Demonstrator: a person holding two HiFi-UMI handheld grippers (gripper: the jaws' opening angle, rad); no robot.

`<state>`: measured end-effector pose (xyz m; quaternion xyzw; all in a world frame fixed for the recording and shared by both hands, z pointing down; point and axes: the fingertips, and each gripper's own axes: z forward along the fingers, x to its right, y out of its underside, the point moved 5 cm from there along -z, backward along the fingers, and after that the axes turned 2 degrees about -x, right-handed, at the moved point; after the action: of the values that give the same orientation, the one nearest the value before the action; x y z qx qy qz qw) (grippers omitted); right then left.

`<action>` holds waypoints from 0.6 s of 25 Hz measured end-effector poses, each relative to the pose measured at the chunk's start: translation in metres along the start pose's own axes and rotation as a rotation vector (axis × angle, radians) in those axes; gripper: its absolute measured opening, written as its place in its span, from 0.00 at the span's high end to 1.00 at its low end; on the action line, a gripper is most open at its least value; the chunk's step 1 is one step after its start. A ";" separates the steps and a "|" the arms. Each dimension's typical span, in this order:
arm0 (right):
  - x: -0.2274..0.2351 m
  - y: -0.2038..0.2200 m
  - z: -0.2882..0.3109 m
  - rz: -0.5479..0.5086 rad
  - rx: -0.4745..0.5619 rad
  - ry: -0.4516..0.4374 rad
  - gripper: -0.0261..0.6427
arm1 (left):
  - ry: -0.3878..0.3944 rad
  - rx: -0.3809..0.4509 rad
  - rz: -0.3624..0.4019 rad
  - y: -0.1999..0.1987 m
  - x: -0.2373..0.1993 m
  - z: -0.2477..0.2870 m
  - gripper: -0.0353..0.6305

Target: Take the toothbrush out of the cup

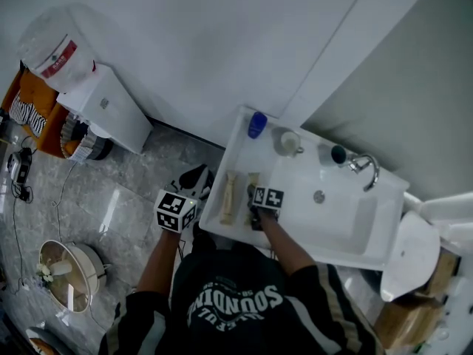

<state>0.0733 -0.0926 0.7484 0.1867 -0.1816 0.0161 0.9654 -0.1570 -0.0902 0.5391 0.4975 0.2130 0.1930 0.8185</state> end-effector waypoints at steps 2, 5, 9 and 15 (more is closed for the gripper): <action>-0.003 0.001 0.002 -0.016 -0.006 -0.027 0.78 | 0.003 -0.001 0.004 0.001 0.003 0.000 0.95; -0.005 0.002 -0.005 -0.077 0.008 -0.037 0.71 | 0.014 -0.004 0.010 0.001 0.010 0.004 0.95; 0.001 -0.005 -0.024 -0.129 0.064 -0.021 0.70 | 0.033 0.001 0.028 -0.006 0.018 0.012 0.95; 0.022 -0.032 -0.066 -0.146 0.199 -0.058 0.70 | 0.070 0.025 0.060 -0.024 0.041 0.031 0.95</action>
<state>0.1198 -0.0992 0.6879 0.2945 -0.1930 -0.0416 0.9350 -0.1039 -0.1017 0.5244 0.5066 0.2289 0.2320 0.7982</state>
